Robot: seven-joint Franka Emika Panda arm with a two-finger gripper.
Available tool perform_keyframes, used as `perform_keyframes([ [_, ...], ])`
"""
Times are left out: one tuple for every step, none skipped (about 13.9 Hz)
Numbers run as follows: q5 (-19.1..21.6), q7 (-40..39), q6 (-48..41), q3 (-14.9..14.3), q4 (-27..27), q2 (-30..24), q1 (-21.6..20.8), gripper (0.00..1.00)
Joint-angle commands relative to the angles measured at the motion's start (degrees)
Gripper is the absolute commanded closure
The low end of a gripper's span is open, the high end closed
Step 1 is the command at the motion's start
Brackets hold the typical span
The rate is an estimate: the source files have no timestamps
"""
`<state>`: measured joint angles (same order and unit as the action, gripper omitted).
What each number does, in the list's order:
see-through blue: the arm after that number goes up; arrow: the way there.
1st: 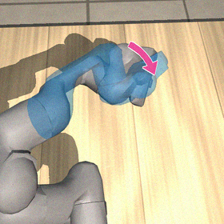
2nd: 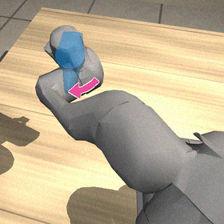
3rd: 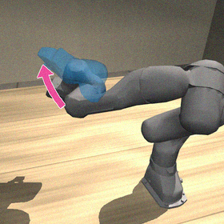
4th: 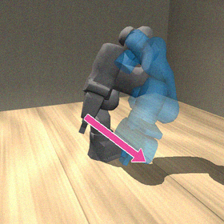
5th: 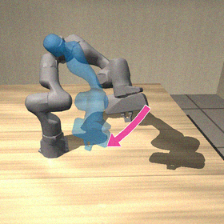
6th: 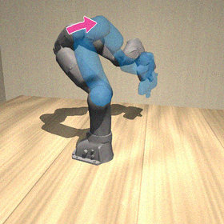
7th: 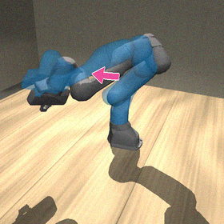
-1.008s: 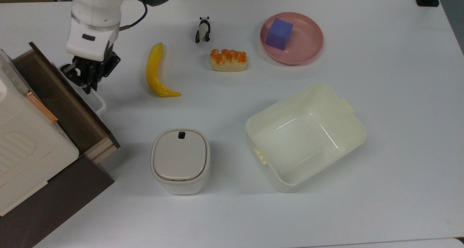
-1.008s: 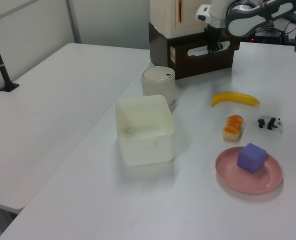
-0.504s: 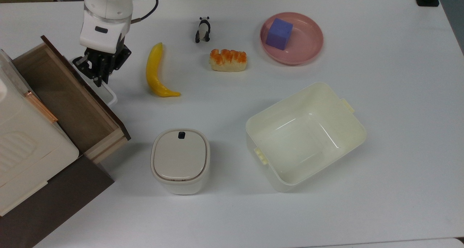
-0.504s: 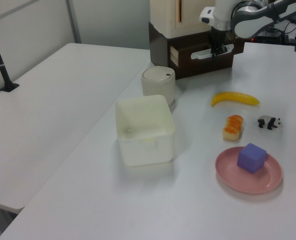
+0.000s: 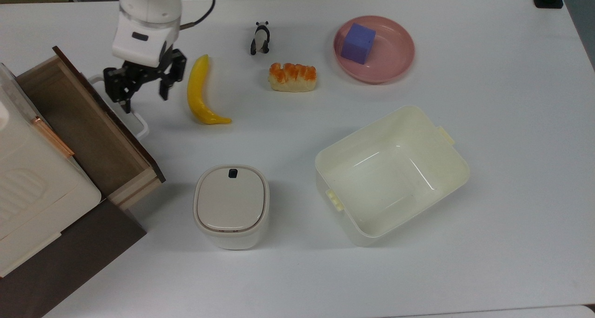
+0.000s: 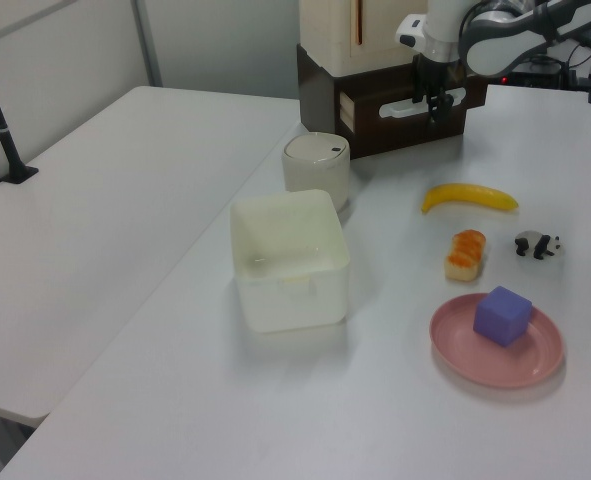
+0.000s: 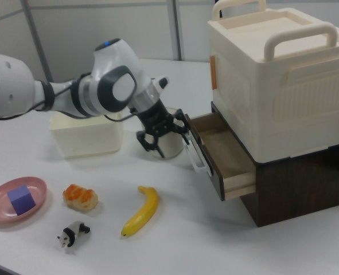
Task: Slide open the drawer
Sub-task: 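Open the gripper, release the handle and lift away from the drawer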
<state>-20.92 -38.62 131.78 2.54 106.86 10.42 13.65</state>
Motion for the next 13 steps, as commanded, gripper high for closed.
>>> perform_keyframes([
  [5.6, 8.7, -11.8, 5.0, -3.6, -3.0, -0.6, 0.00],
  [7.1, 10.7, -14.8, 6.0, -4.9, -3.1, -0.6, 0.00],
  [9.3, 14.1, -19.1, 7.5, -7.6, -2.9, -0.7, 0.00],
  [10.6, 17.6, -22.9, 7.8, -9.5, -2.9, -1.7, 0.00],
  [11.2, 21.9, -25.6, 7.8, -10.6, -3.2, -3.0, 0.00],
  [11.7, 25.7, -27.2, 7.5, -11.1, -3.5, -4.2, 0.00],
  [11.9, 30.2, -28.5, 6.9, -11.8, -3.5, -5.8, 0.00],
  [11.9, 36.5, -29.5, 5.6, -12.1, -3.6, -7.5, 0.00],
  [11.9, 40.9, -30.1, 3.6, -12.0, -4.1, -9.9, 0.00],
  [12.2, 41.5, -31.4, 0.3, -11.9, -5.3, -12.5, 0.00],
  [13.3, 41.4, -32.4, -2.1, -11.9, -5.9, -14.2, 0.00],
  [15.8, 41.3, -32.4, -4.0, -11.9, -6.5, -15.7, 0.00],
  [18.3, 41.3, -32.1, -6.1, -11.9, -7.2, -17.1, 0.00],
])
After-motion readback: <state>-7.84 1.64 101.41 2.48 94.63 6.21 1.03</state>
